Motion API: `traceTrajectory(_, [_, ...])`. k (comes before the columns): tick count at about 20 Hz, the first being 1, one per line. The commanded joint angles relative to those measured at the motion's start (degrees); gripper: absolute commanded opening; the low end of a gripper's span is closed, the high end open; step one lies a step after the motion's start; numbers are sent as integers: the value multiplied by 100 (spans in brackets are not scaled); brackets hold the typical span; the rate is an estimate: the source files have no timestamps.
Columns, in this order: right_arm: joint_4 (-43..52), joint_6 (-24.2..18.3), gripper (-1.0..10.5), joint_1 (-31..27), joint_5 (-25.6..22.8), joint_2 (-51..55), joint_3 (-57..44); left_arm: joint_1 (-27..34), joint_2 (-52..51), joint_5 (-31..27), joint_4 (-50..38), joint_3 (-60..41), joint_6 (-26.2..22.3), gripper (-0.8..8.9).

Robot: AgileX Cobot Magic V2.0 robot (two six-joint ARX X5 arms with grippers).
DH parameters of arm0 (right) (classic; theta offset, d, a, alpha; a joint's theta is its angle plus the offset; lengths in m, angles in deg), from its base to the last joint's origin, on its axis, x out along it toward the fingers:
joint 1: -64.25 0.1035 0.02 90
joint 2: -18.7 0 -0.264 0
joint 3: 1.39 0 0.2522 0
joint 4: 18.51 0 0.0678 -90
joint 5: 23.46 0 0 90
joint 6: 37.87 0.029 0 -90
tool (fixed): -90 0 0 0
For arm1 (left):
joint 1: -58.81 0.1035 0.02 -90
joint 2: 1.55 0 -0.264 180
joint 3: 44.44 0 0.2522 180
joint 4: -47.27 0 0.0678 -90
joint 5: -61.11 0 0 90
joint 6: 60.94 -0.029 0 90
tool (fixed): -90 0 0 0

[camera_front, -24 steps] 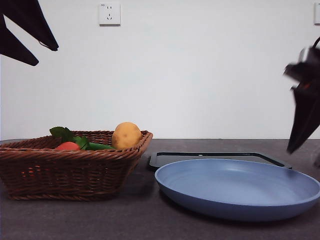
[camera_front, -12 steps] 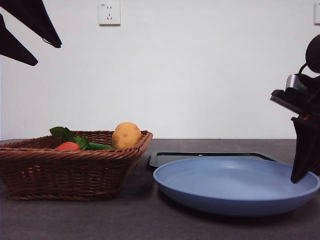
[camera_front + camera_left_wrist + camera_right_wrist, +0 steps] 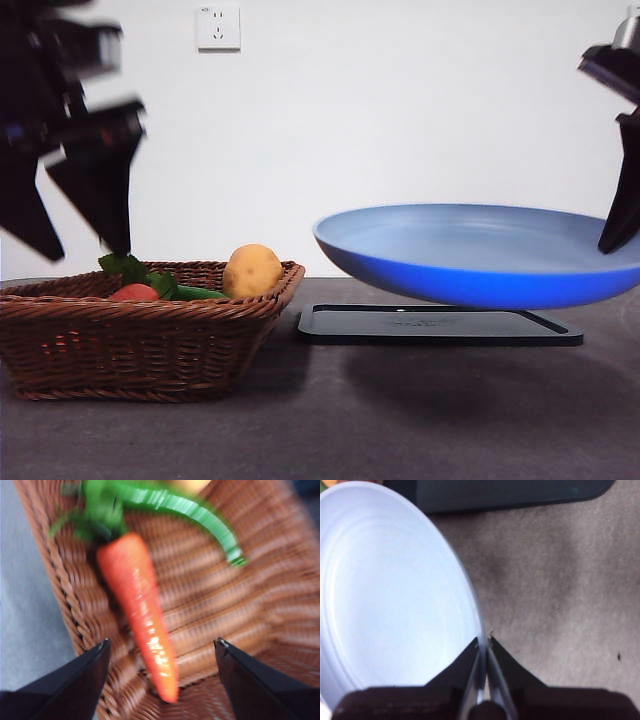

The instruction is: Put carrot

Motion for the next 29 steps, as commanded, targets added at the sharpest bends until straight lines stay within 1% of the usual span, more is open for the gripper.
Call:
traceTrajectory(1, [-4, 37, 5, 13, 11, 83, 70, -98, 439, -227, -173, 192, 52, 363])
traceTrajectory(3, [-15, 37, 5, 13, 11, 142, 70, -136, 734, -367, -439, 238, 52, 363])
traceTrajectory(6, [-46, 35, 5, 13, 11, 149, 70, -136, 1102, -363, -756, 238, 55, 363])
traceTrajectory(10, [-46, 33, 5, 13, 11, 149, 70, -138, 1366, -354, -782, 238, 59, 354])
traceTrajectory(11, [-46, 31, 5, 13, 11, 149, 70, -138, 1364, -354, -785, 238, 57, 301])
traceTrajectory(12, [-46, 28, 5, 13, 9, 149, 70, -138, 1364, -352, -776, 238, 55, 214])
traceTrajectory(13, [-46, 17, 5, 13, 11, 149, 70, -138, 1364, -350, -782, 238, 48, 148])
traceTrajectory(14, [-44, 15, 5, 13, 11, 149, 70, -138, 1364, -345, -780, 238, 46, 124])
traceTrajectory(19, [-39, -9, 5, 13, 9, 149, 70, -136, 1200, -315, -693, 295, 46, 125])
traceTrajectory(20, [-31, -9, 5, 13, 9, 149, 70, -136, 1102, -179, -507, 442, 46, 125])
traceTrajectory(21, [24, -7, 5, 13, 17, 146, 70, -138, 1001, 201, -365, 682, 44, 125])
traceTrajectory(22, [72, 0, 5, 15, 31, 146, 70, -138, 925, 769, -249, 942, 48, 125])
traceTrajectory(24, [92, 39, 5, 15, 35, 146, 70, -229, 914, 2645, -151, 1541, 52, 125])
traceTrajectory(25, [90, 39, 5, 15, 37, 146, 70, -365, 914, 3397, -352, 1751, 63, 125])
traceTrajectory(26, [90, 39, 5, 15, 37, 144, 70, -575, 914, 3731, -588, 1869, 157, 125])
traceTrajectory(27, [87, 42, 5, 15, 44, 144, 70, -852, 914, 3700, -872, 1893, 210, 125])
traceTrajectory(29, [83, 94, 5, 15, 61, 146, 70, -1401, 927, 3143, -999, 1893, 177, 125])
